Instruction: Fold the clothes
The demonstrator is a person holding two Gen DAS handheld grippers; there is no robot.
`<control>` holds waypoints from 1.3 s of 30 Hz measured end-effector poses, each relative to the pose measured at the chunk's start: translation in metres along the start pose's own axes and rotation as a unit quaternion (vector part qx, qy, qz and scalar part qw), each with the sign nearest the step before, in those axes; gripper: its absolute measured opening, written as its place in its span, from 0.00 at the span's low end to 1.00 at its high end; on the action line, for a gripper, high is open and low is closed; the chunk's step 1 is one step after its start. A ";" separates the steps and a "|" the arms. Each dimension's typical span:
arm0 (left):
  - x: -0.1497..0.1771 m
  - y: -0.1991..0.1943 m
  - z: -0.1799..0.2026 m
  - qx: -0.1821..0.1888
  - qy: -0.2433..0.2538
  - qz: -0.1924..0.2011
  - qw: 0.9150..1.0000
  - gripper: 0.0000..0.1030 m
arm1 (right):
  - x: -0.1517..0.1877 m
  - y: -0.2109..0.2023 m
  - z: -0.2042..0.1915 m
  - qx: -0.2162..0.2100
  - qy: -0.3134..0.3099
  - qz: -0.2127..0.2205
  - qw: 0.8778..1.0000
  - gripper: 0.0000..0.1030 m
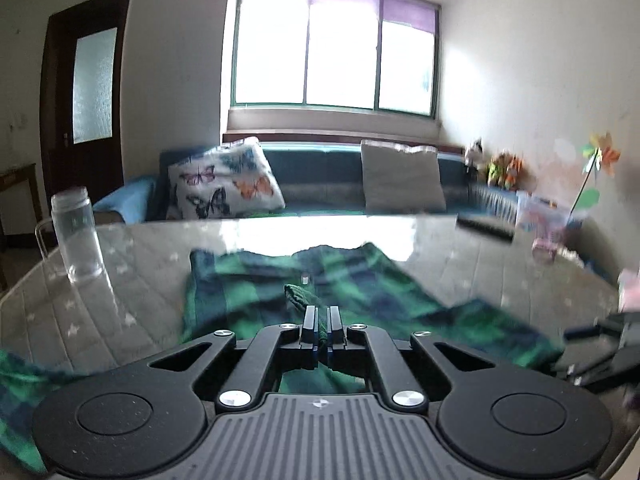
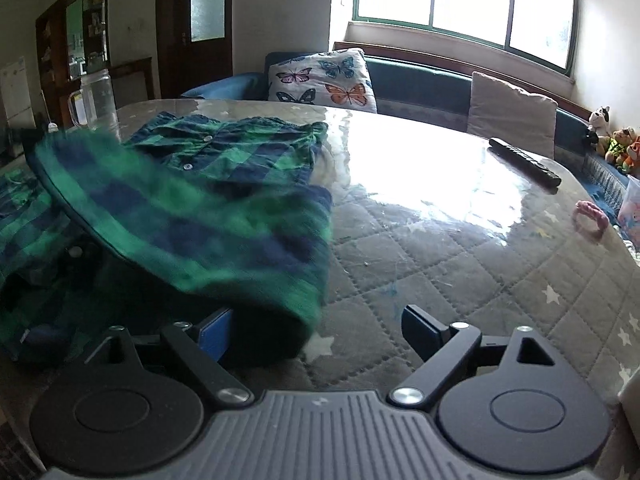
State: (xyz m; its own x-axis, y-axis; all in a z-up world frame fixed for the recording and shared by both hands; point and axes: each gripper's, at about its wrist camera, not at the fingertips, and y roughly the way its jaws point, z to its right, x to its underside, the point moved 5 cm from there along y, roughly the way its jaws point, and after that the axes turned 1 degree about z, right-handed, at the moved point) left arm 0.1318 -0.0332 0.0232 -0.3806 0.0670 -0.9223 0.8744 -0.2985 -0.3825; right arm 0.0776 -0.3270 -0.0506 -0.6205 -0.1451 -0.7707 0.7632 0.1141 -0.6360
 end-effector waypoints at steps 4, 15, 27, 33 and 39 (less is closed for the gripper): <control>-0.003 0.000 -0.005 0.001 -0.010 0.000 1.000 0.04 | 0.001 -0.001 0.011 0.018 0.018 0.005 1.000 0.87; 0.050 0.011 -0.040 -0.057 -0.034 -0.082 0.994 0.00 | 0.012 -0.006 0.026 0.037 0.037 -0.008 0.999 0.87; 0.076 0.026 -0.015 -0.007 -0.027 -0.129 0.991 0.27 | -0.013 -0.027 0.017 0.027 0.027 0.026 0.999 0.87; 0.089 0.033 -0.005 -0.004 -0.012 -0.147 0.989 0.21 | -0.013 -0.019 0.004 0.011 0.018 0.023 1.000 0.87; 0.086 0.032 -0.003 0.002 -0.009 -0.138 0.990 0.07 | -0.012 -0.015 -0.003 0.002 0.018 0.020 1.000 0.87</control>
State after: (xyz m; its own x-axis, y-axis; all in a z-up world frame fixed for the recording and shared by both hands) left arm 0.1283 -0.0341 -0.0685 -0.6110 0.1299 -0.7809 0.7344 -0.2752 -0.6204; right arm 0.0735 -0.3238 -0.0318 -0.5952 -0.1044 -0.7967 0.7885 0.1152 -0.6042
